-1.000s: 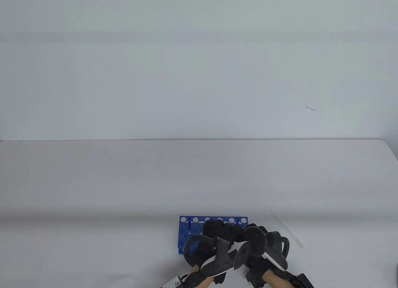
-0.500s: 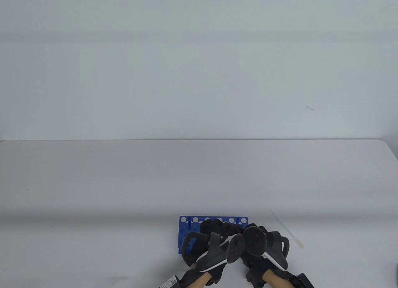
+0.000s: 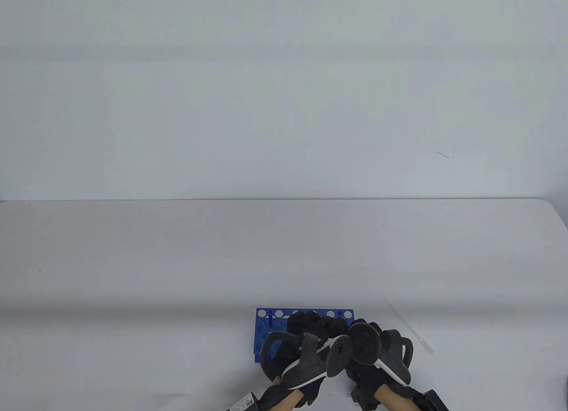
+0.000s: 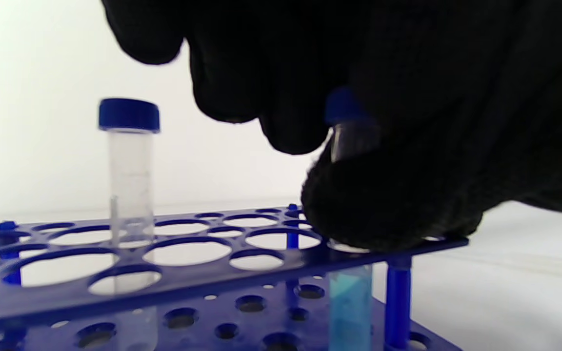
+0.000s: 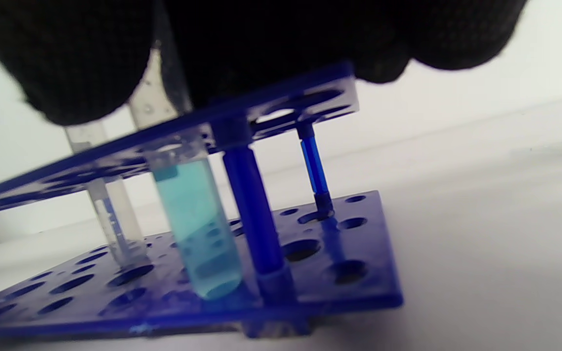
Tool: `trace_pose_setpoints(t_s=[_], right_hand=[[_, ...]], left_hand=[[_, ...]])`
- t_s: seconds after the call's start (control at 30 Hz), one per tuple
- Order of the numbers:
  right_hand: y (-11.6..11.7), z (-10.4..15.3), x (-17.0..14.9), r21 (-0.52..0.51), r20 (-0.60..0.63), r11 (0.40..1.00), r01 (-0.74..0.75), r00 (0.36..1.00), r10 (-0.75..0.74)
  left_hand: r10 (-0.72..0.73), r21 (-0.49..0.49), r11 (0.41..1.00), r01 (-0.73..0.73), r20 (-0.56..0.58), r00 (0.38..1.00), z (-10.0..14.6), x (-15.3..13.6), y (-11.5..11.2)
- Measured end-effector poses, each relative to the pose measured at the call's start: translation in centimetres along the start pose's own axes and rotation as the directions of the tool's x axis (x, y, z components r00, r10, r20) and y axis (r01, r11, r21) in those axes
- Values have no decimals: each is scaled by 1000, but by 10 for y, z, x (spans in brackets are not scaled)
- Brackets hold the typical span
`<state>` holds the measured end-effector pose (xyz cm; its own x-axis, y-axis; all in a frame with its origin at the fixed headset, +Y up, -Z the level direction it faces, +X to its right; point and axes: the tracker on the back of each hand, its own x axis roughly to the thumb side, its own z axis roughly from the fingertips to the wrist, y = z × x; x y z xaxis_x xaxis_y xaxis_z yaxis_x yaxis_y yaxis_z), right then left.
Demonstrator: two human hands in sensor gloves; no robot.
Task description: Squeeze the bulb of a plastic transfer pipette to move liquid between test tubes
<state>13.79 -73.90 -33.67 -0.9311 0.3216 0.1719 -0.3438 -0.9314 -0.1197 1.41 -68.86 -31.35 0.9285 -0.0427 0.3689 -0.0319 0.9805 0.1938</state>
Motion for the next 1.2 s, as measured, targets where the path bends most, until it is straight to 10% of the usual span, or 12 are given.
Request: trace_pose_setpoints(t_s=[1.2], right_hand=[[0, 0, 0, 2, 6, 1000, -1, 1000, 1]], left_hand=[[-44, 62, 997, 44, -10, 999, 7, 5, 3]])
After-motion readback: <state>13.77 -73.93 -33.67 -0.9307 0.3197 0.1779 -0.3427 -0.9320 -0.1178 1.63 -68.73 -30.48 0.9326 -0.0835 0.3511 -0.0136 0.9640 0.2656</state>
